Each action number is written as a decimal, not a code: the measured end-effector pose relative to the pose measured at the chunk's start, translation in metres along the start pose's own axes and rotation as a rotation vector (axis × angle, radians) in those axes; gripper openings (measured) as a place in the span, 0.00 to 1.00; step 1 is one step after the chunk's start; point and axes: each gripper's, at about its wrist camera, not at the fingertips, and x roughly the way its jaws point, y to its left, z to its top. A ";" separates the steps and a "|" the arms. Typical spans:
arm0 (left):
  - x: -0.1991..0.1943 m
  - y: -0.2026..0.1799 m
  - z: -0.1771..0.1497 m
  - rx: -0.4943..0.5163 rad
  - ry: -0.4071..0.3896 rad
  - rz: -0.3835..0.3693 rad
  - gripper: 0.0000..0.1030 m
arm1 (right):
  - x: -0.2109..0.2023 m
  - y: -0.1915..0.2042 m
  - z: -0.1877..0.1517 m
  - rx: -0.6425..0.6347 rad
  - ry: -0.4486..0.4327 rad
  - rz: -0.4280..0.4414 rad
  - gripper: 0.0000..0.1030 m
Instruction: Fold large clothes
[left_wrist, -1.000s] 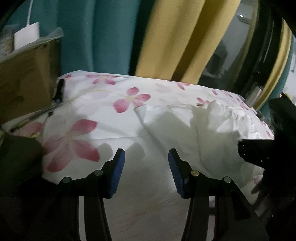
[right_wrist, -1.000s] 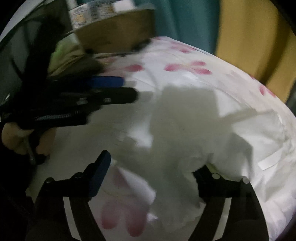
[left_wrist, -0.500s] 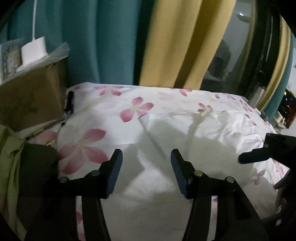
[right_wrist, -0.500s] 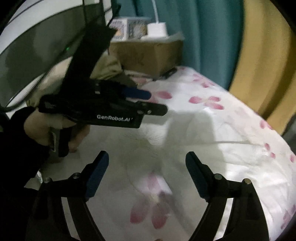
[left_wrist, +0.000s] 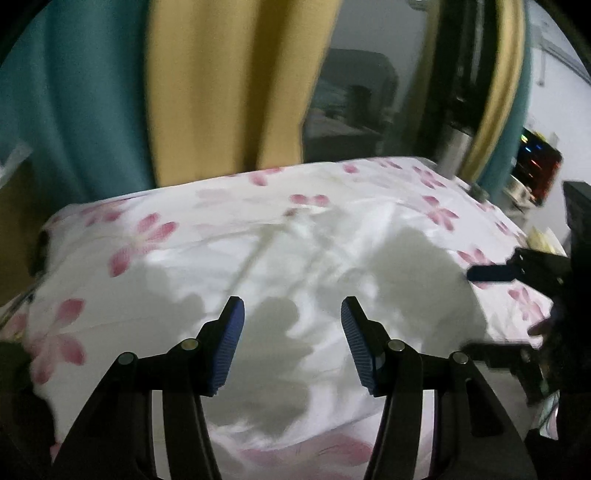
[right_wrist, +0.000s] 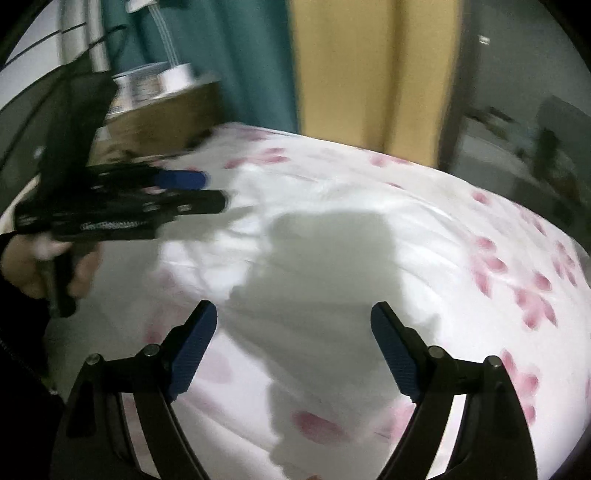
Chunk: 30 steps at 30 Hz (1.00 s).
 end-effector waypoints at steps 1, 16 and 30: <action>0.004 -0.006 0.001 0.019 0.005 -0.010 0.56 | -0.002 -0.011 -0.003 0.030 -0.005 -0.018 0.83; 0.059 0.008 0.020 0.088 0.113 0.051 0.56 | -0.006 -0.086 -0.007 0.208 -0.038 -0.136 0.83; 0.062 0.129 0.022 -0.160 0.034 0.131 0.04 | 0.032 -0.086 0.021 0.211 -0.041 -0.136 0.83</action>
